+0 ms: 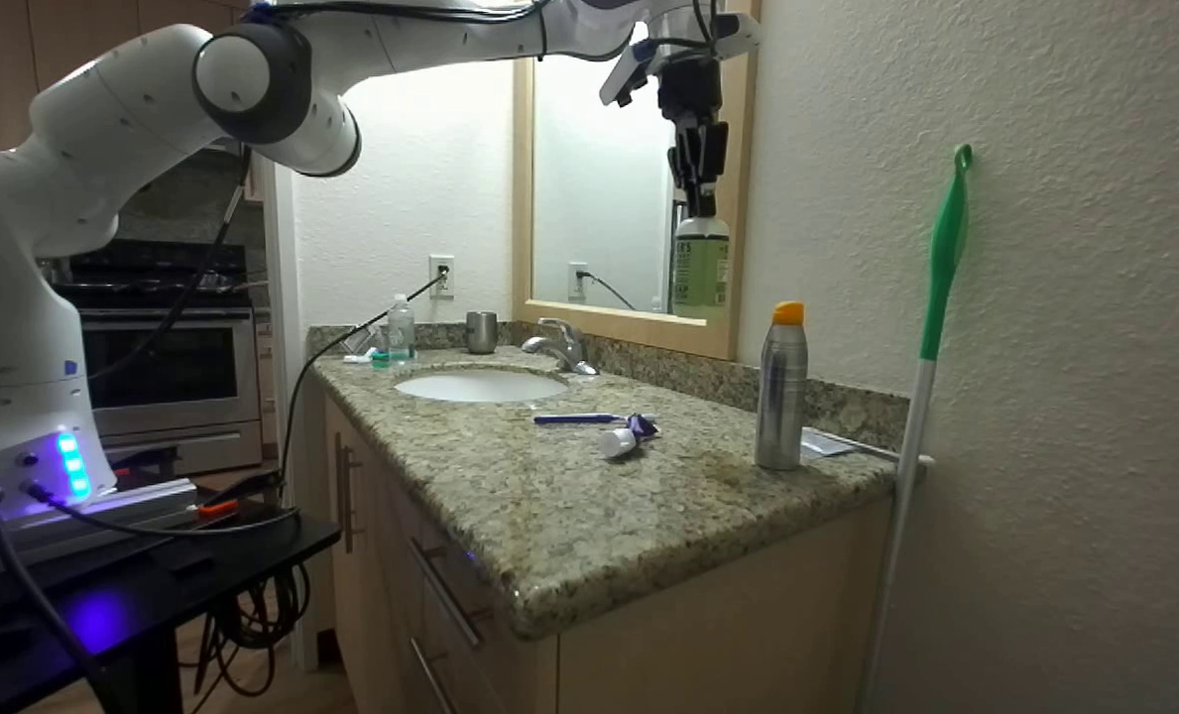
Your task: Move the green and white pump bottle to the left side of the counter
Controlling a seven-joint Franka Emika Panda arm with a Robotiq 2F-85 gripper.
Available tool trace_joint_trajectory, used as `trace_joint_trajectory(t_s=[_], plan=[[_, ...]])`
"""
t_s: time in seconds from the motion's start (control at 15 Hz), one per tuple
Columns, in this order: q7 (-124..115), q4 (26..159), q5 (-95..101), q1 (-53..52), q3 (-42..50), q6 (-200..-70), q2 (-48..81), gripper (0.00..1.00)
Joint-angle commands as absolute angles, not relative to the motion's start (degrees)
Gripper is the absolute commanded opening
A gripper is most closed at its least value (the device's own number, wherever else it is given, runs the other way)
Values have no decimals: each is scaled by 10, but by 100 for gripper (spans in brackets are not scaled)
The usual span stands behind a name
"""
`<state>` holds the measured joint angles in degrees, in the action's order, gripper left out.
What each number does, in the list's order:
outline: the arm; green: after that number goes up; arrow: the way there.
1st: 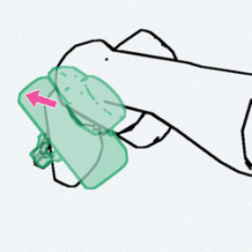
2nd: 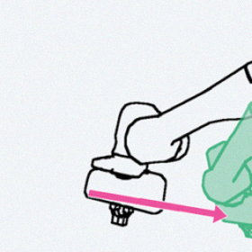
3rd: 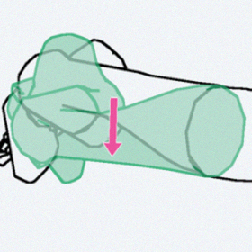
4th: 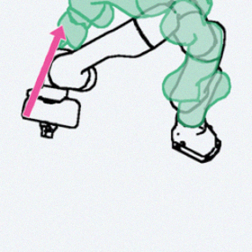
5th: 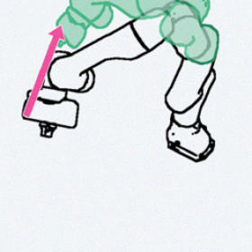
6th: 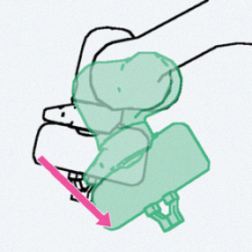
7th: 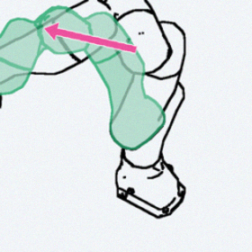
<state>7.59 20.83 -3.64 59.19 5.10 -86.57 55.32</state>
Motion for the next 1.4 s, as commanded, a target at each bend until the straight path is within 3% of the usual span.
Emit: trace_joint_trajectory(t_s=[0.0,1.2,1.27,1.33], plan=[[65,227,-35,592,45,-860,542,8],[442,219,28,473,50,-883,532,8],[446,219,28,471,50,-885,531,30],[442,220,28,470,50,-885,531,30]])
